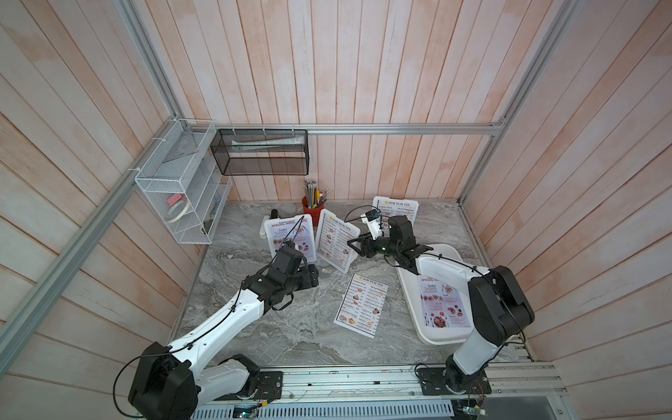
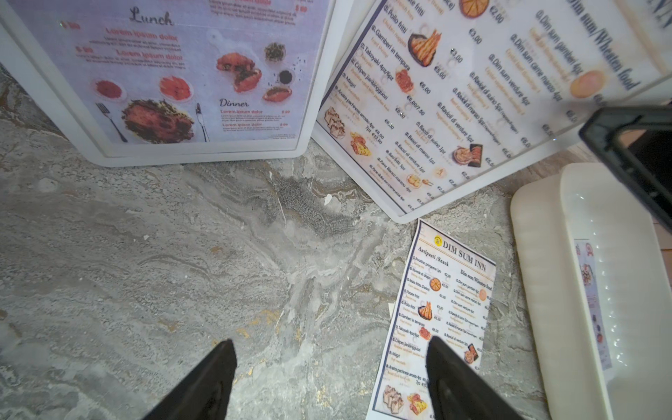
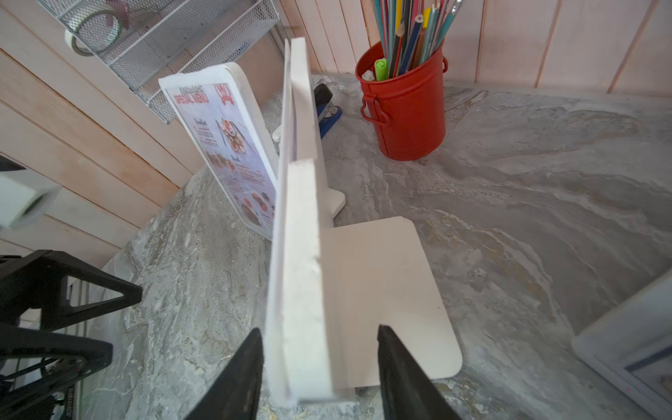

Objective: Replace the menus in the menu holders
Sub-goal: Adjust the menu holder at the center of the board.

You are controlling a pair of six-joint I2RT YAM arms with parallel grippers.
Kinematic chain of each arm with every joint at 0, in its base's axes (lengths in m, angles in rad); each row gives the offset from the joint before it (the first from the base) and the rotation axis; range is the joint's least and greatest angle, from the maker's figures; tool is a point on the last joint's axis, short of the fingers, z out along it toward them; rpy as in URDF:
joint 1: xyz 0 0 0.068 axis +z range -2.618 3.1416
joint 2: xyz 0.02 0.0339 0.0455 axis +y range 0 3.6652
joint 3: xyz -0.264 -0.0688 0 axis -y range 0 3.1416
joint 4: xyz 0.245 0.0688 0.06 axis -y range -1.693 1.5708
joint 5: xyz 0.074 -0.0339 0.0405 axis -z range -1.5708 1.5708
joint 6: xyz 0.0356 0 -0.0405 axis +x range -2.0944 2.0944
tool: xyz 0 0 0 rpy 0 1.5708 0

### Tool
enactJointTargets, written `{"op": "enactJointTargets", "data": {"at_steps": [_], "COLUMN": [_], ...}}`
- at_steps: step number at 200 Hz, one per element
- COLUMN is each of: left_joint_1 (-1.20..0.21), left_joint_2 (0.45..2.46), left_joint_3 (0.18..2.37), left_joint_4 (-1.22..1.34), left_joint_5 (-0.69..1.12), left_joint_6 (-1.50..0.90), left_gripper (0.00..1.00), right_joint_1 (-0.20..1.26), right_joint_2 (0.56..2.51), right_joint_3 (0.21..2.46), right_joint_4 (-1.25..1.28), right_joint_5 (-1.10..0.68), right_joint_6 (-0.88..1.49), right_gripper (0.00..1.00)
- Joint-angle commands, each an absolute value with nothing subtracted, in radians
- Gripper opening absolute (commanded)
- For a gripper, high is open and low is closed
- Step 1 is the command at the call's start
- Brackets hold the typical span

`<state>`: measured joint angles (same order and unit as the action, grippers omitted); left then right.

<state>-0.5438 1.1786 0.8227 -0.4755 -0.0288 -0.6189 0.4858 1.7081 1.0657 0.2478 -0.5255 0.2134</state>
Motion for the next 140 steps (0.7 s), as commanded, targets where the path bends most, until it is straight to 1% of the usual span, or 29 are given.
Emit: {"op": "enactJointTargets", "data": {"at_steps": [1,37,65,102,140], "left_joint_1": [-0.546,-0.548,-0.552,-0.556,-0.561], "left_joint_2": [1.188,1.195,1.209,1.205,1.223], "left_joint_3": [0.809,0.805,0.806,0.806,0.806], "left_joint_4": [-0.456,-0.449,-0.438,-0.435,-0.414], "left_joint_5": [-0.015,-0.012,-0.003,-0.005,0.005], "left_joint_6": [-0.630,-0.629,-0.628,-0.629,-0.634], "left_gripper": [0.84,0.84,0.84,0.84,0.84], "right_joint_1": [0.485,0.485,0.489,0.498,0.515], "right_joint_2": [1.740,1.733,1.720,1.685,1.641], "right_joint_3": [1.112,1.101,1.083,1.046,1.010], "right_joint_4": [0.223,0.266,0.284,0.310,0.317], "right_joint_5": [-0.477,-0.490,-0.482,-0.451,-0.417], "right_joint_6": [0.199,0.227,0.239,0.256,0.267], "right_gripper": [0.47,0.35,0.27,0.21,0.21]}}
